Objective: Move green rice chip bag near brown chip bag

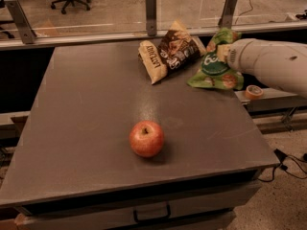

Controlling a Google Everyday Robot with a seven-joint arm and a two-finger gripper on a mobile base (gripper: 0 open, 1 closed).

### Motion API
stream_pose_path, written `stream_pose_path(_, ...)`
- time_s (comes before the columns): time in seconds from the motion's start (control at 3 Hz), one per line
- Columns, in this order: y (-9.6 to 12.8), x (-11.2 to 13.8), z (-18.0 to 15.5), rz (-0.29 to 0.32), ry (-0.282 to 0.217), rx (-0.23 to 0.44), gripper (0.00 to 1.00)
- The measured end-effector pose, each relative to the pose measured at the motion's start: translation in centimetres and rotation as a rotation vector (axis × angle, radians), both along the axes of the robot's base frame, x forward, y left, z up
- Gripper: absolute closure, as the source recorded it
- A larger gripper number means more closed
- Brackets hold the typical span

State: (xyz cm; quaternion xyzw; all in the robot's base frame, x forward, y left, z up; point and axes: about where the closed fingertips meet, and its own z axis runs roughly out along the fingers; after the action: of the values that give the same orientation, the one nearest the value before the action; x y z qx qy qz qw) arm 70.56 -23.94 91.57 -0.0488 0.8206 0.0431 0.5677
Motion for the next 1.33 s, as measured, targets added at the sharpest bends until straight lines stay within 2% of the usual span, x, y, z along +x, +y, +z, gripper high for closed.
stream_pose_path(0.33,3.7,0.9,-1.7,0.048,0.049,0.016,1.0)
stream_pose_path(0.67,7.4,1.5,-3.1,0.109,0.103,0.012,0.85)
stream_pose_path(1.0,9.2,1.9,-3.6,0.148,0.144,0.005,0.61)
stream_pose_path(1.33,9.3,1.9,-3.6,0.15,0.146,0.003,0.39)
